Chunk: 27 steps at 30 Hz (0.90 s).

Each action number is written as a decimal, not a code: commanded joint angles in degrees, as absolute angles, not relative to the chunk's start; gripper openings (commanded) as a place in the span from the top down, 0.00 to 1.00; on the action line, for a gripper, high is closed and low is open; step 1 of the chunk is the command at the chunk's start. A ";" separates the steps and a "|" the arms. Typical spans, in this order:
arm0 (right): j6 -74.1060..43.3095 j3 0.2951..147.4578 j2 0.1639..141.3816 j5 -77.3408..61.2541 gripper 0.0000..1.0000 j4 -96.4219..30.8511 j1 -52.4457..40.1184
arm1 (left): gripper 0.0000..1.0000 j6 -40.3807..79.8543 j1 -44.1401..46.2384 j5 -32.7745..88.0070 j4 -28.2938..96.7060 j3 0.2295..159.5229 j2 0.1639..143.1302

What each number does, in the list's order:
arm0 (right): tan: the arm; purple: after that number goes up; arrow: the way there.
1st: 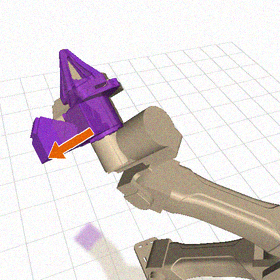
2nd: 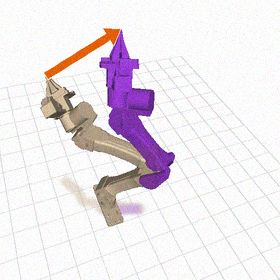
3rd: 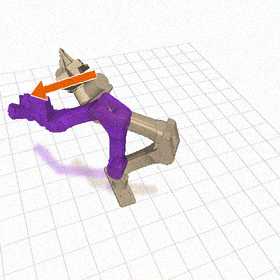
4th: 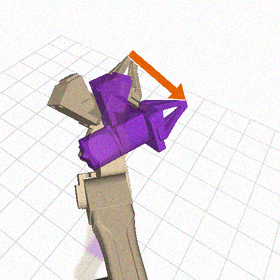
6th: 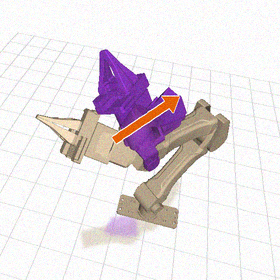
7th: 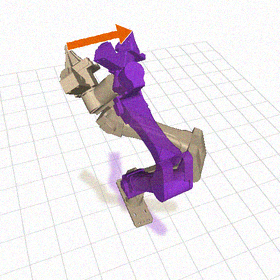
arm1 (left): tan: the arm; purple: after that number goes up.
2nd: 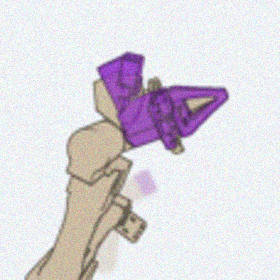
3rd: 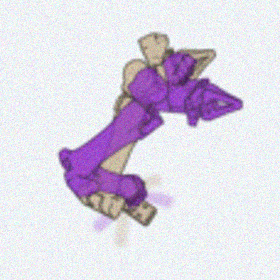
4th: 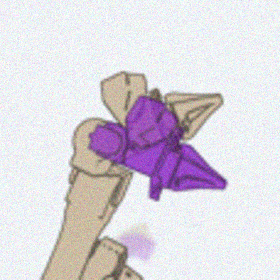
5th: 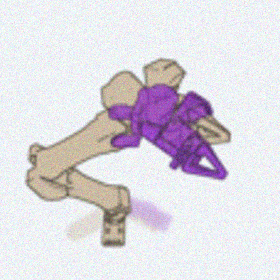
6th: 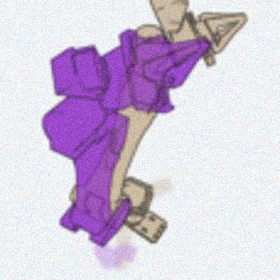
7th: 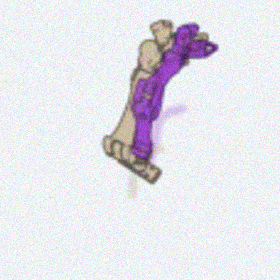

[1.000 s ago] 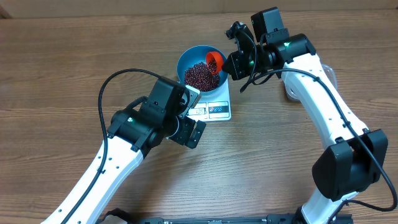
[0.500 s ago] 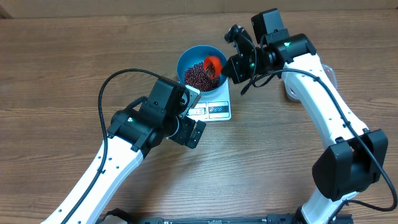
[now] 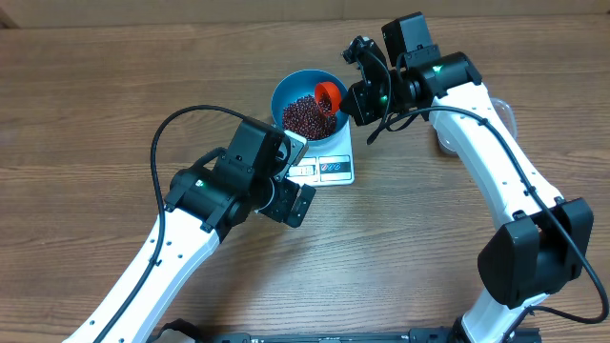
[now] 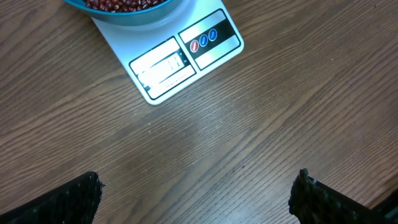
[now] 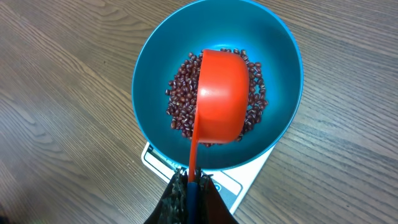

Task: Scoop item into bowl and weigh 150g on scale
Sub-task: 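Hold the scoop tilted over the bowl, shaking out beans gradually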

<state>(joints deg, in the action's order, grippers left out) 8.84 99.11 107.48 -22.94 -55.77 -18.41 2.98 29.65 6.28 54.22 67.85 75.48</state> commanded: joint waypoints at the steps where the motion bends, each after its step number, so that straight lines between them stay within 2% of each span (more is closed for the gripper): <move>1: 8.32 100.88 106.37 -22.55 0.97 -55.61 -18.48 | 0.00 2.94 29.93 7.05 54.13 68.01 75.31; 24: 8.34 100.88 106.37 -22.76 0.96 -55.64 -18.50 | 0.00 2.94 29.93 7.05 54.13 68.01 75.31; 27: 16.80 100.88 106.37 -28.84 0.97 -57.63 -18.83 | 0.00 2.94 29.93 7.05 54.13 68.01 75.31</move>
